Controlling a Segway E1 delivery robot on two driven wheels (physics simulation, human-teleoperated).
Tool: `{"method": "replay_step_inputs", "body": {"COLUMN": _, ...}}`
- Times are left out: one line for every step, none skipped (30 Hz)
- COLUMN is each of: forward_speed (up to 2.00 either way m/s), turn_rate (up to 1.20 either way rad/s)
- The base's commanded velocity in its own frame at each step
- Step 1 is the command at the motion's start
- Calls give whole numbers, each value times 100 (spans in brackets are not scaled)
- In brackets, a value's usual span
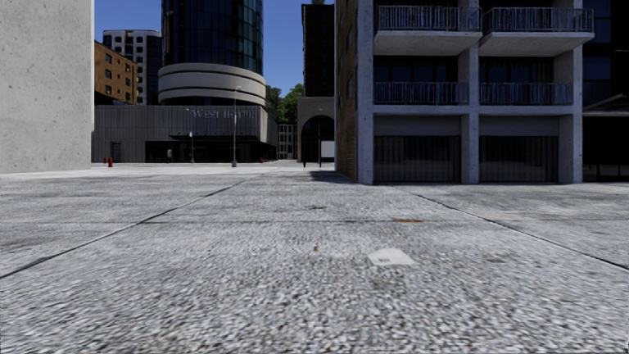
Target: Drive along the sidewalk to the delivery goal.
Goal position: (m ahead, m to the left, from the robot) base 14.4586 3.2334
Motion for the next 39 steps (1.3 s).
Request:
{"method": "replay_step_inputs", "body": {"forward_speed": 200, "turn_rate": 0}}
{"method": "replay_step_inputs", "body": {"forward_speed": 200, "turn_rate": 0}}
{"method": "replay_step_inputs", "body": {"forward_speed": 200, "turn_rate": 0}}
{"method": "replay_step_inputs", "body": {"forward_speed": 200, "turn_rate": 0}}
{"method": "replay_step_inputs", "body": {"forward_speed": 200, "turn_rate": 0}}
{"method": "replay_step_inputs", "body": {"forward_speed": 200, "turn_rate": 0}}
{"method": "replay_step_inputs", "body": {"forward_speed": 200, "turn_rate": 0}}
{"method": "replay_step_inputs", "body": {"forward_speed": 200, "turn_rate": 0}}
{"method": "replay_step_inputs", "body": {"forward_speed": 200, "turn_rate": 0}}
{"method": "replay_step_inputs", "body": {"forward_speed": 200, "turn_rate": 0}}
{"method": "replay_step_inputs", "body": {"forward_speed": 200, "turn_rate": 0}}
{"method": "replay_step_inputs", "body": {"forward_speed": 200, "turn_rate": 0}}
{"method": "replay_step_inputs", "body": {"forward_speed": 200, "turn_rate": 0}}
{"method": "replay_step_inputs", "body": {"forward_speed": 200, "turn_rate": 0}}
{"method": "replay_step_inputs", "body": {"forward_speed": 200, "turn_rate": 0}}
{"method": "replay_step_inputs", "body": {"forward_speed": 200, "turn_rate": 0}}
{"method": "replay_step_inputs", "body": {"forward_speed": 200, "turn_rate": 0}}
{"method": "replay_step_inputs", "body": {"forward_speed": 200, "turn_rate": 0}}
{"method": "replay_step_inputs", "body": {"forward_speed": 200, "turn_rate": 0}}
{"method": "replay_step_inputs", "body": {"forward_speed": 200, "turn_rate": 0}}
{"method": "replay_step_inputs", "body": {"forward_speed": 200, "turn_rate": 0}}
{"method": "replay_step_inputs", "body": {"forward_speed": 200, "turn_rate": 0}}
{"method": "replay_step_inputs", "body": {"forward_speed": 200, "turn_rate": 0}}
{"method": "replay_step_inputs", "body": {"forward_speed": 200, "turn_rate": 0}}
{"method": "replay_step_inputs", "body": {"forward_speed": 200, "turn_rate": 0}}
{"method": "replay_step_inputs", "body": {"forward_speed": 200, "turn_rate": 0}}
{"method": "replay_step_inputs", "body": {"forward_speed": 200, "turn_rate": 0}}
{"method": "replay_step_inputs", "body": {"forward_speed": 200, "turn_rate": 0}}
{"method": "replay_step_inputs", "body": {"forward_speed": 200, "turn_rate": 0}}
{"method": "replay_step_inputs", "body": {"forward_speed": 200, "turn_rate": 0}}
{"method": "replay_step_inputs", "body": {"forward_speed": 200, "turn_rate": 0}}
{"method": "replay_step_inputs", "body": {"forward_speed": 200, "turn_rate": 0}}
{"method": "replay_step_inputs", "body": {"forward_speed": 200, "turn_rate": 0}}
{"method": "replay_step_inputs", "body": {"forward_speed": 200, "turn_rate": 0}}
{"method": "replay_step_inputs", "body": {"forward_speed": 200, "turn_rate": 0}}
{"method": "replay_step_inputs", "body": {"forward_speed": 200, "turn_rate": 0}}
{"method": "replay_step_inputs", "body": {"forward_speed": 200, "turn_rate": 0}}
{"method": "replay_step_inputs", "body": {"forward_speed": 200, "turn_rate": 0}}
{"method": "replay_step_inputs", "body": {"forward_speed": 200, "turn_rate": 0}}
